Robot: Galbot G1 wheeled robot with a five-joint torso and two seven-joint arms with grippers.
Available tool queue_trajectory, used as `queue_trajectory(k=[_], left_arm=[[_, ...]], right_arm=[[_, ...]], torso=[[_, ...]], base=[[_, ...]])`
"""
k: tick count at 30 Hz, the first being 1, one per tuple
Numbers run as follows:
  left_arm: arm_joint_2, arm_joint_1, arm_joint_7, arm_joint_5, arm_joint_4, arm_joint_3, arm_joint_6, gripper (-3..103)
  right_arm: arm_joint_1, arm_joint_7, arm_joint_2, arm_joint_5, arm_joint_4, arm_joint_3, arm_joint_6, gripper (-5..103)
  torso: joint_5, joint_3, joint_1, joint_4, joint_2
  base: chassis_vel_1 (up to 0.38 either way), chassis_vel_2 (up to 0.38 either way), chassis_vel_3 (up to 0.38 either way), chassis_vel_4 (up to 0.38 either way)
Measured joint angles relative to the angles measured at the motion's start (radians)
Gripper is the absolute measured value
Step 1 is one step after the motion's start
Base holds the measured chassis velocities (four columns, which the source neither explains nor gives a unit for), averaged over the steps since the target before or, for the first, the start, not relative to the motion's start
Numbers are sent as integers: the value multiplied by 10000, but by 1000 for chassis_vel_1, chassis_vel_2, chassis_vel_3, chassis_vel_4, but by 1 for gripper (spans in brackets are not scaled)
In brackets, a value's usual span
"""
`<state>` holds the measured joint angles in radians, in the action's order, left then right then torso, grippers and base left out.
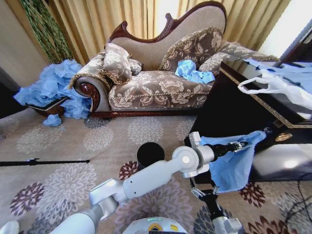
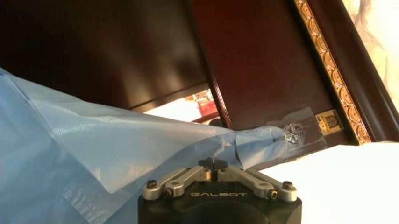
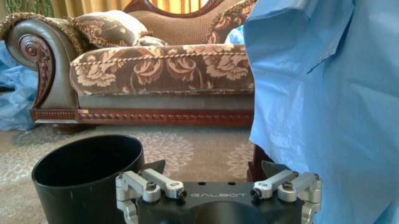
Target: Place a garbage bag over the trash bin.
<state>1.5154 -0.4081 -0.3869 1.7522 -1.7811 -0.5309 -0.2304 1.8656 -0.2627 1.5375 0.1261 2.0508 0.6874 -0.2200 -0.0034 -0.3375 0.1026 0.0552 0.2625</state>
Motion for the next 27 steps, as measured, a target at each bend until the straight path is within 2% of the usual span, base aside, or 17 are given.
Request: queue_trajectory(k=[9,20,27], left_arm=[[48,-25,0,12,9,24,-10,0],[-237,48,-1284,-133,-165,195,-545,0],[-814,-202,-1591,-159,-183,325,-659,0]], right_arm=[[-10,32,11,0,-11,-3,-1,100],[0,65,4,75,43,9,-1,100],[23,86,15,110,121,43,-2,100]], torso=[[0,0,0,1,0],[0,0,0,1,0],[-1,0,0,1,0]], base=[[0,0,0,0],[0,0,0,0],[0,0,0,0]])
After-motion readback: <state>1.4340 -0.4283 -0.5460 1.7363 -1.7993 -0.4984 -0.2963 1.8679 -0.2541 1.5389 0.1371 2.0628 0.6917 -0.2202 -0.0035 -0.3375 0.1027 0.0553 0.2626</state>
